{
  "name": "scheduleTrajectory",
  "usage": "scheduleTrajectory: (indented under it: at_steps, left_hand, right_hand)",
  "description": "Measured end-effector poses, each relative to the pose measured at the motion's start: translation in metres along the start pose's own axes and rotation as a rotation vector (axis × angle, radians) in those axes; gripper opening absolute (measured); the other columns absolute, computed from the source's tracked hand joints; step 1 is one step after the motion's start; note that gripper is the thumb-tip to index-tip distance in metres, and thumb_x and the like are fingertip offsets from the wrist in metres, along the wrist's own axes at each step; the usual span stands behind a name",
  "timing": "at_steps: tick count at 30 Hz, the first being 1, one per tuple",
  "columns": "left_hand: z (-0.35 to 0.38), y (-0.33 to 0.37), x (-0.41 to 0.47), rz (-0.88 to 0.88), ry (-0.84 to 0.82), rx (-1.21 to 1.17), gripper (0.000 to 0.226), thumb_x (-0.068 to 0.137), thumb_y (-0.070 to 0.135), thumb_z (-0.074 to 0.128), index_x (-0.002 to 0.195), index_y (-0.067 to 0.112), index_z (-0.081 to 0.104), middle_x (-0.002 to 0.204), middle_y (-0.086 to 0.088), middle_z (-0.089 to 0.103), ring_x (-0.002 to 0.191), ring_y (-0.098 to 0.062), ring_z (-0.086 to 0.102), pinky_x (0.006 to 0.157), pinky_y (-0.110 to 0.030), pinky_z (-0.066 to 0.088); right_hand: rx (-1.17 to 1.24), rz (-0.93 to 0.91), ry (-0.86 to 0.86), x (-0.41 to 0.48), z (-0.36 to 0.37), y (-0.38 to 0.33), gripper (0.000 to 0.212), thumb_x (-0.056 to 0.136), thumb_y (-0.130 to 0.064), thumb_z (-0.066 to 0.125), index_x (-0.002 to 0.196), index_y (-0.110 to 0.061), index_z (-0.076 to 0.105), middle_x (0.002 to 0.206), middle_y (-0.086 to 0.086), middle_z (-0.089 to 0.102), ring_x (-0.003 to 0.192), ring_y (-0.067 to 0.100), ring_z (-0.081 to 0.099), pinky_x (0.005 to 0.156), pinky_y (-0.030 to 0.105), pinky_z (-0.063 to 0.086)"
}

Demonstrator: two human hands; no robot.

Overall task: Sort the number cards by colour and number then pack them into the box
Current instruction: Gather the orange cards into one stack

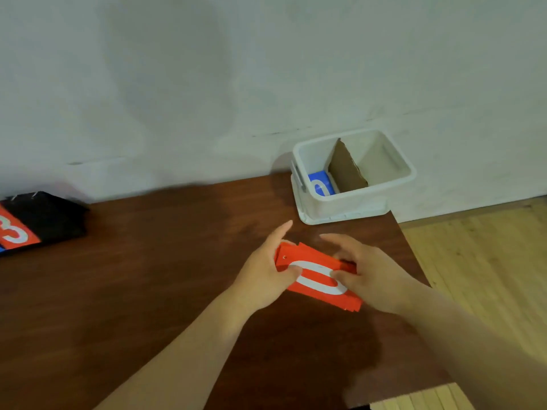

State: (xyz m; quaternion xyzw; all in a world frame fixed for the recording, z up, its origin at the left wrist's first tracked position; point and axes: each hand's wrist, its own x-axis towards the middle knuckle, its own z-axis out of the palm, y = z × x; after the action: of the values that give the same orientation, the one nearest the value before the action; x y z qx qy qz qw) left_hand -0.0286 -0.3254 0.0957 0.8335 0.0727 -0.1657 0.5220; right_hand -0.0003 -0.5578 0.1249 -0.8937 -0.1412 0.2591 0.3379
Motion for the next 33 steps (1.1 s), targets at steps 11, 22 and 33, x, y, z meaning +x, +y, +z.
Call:
scheduleTrajectory:
  at_steps: [11, 22, 33]
  left_hand:
    - [0.097, -0.044, 0.062, 0.019, 0.128, 0.03, 0.051, 0.1, 0.014, 0.059, 0.135, 0.051, 0.051, 0.142, 0.022, 0.05, 0.134, -0.003, 0.045, 0.113, -0.024, 0.04]
    - [0.133, -0.067, 0.095, 0.257, 0.326, 0.042, 0.081, 0.091, 0.014, 0.073, 0.131, 0.071, 0.032, 0.13, 0.033, 0.04, 0.127, 0.007, 0.045, 0.095, -0.013, 0.047]
    - [0.147, -0.079, 0.1, 0.327, 0.403, 0.069, 0.07, 0.087, 0.0, 0.07, 0.131, 0.046, 0.04, 0.124, 0.02, 0.045, 0.12, 0.007, 0.048, 0.09, -0.001, 0.04]
  right_hand:
    - [0.377, 0.22, 0.329, 0.045, 0.024, 0.139, 0.038, 0.08, -0.029, 0.085, 0.113, -0.04, 0.07, 0.107, -0.013, 0.072, 0.098, 0.006, 0.07, 0.084, 0.028, 0.06]
    - [0.353, -0.077, 0.461, 0.075, 0.046, 0.167, 0.048, 0.085, -0.025, 0.079, 0.125, -0.039, 0.056, 0.111, -0.024, 0.06, 0.106, -0.005, 0.059, 0.081, 0.008, 0.05]
    - [0.22, -0.231, 0.526, 0.08, 0.063, 0.18, 0.053, 0.086, -0.022, 0.077, 0.129, -0.033, 0.048, 0.121, -0.014, 0.056, 0.113, 0.001, 0.058, 0.086, 0.012, 0.051]
